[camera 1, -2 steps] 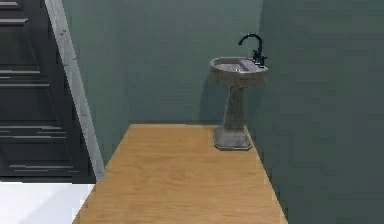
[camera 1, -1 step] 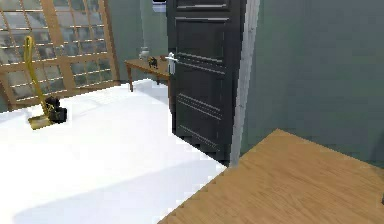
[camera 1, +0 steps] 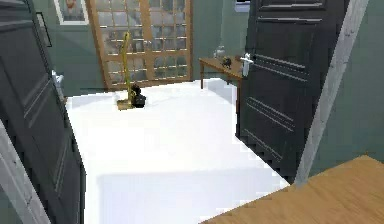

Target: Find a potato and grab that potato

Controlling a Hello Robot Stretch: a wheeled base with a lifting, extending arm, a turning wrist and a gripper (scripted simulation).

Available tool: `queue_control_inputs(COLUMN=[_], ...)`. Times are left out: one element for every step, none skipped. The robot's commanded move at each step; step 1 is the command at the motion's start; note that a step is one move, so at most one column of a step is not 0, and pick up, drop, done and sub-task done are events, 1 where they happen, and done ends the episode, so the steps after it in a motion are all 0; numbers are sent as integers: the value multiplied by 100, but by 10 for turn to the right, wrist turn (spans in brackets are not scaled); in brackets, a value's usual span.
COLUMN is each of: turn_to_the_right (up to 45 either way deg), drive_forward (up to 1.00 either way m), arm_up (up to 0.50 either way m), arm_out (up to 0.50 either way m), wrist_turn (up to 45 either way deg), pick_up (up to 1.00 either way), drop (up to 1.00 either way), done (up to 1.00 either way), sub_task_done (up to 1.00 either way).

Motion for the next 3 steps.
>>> queue_control_inputs(turn_to_the_right=[0, -210, 0], drive_forward=[65, 0, 100], arm_up=[0, 0, 0], arm_out=[0, 0, 0], wrist_turn=[0, 0, 0], pick_up=[0, 0, 0], drop=[0, 0, 0], done=[0, 0, 0], sub_task_done=[0, 0, 0])
